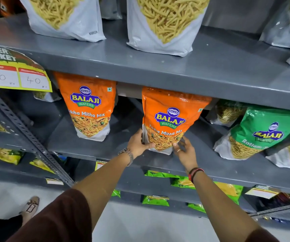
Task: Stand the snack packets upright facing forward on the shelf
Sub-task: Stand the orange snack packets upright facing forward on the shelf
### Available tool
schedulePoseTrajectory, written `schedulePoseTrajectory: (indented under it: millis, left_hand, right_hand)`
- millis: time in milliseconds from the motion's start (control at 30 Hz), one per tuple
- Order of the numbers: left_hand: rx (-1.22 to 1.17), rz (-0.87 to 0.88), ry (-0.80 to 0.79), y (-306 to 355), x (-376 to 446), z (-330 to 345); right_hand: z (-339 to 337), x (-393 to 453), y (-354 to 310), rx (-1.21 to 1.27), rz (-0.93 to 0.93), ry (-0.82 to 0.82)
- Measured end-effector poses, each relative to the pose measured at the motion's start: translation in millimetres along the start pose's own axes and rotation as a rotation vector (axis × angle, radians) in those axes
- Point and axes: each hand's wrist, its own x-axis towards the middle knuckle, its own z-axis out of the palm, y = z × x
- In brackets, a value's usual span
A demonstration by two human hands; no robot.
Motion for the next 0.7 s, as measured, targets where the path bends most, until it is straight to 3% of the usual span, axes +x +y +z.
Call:
schedulePoseTrajectory:
  millis: [133,267,533,600,700]
  left_hand:
    - [-0.025,-0.044,0.119,-20.7,-12.4,9.5]
    - [0.042,-0.063,0.25,-22.3,-35.0,31.6]
    - [0.003,0.025,-0.092,26.3,-46.6,124.3]
    - [-0.032,0.027,-0.115,51.2,-38.6,161.9]
    - [-0.087,0.0,-0.166,84.1,-19.3,209.2]
  right_hand:
    - [-16.3,-8.1,12.7,0.059,0.053,0.088]
    - [-60.4,-14.9,35.2,0.104,0.018,0.285]
    - [-184.9,-4.9,72.5,0.136,-0.009,0.634]
    - [-221.8,9.6,75.6,0.141,-0.039,0.602]
    - [-262.7,32.4,71.5,0.176,-0.033,0.401]
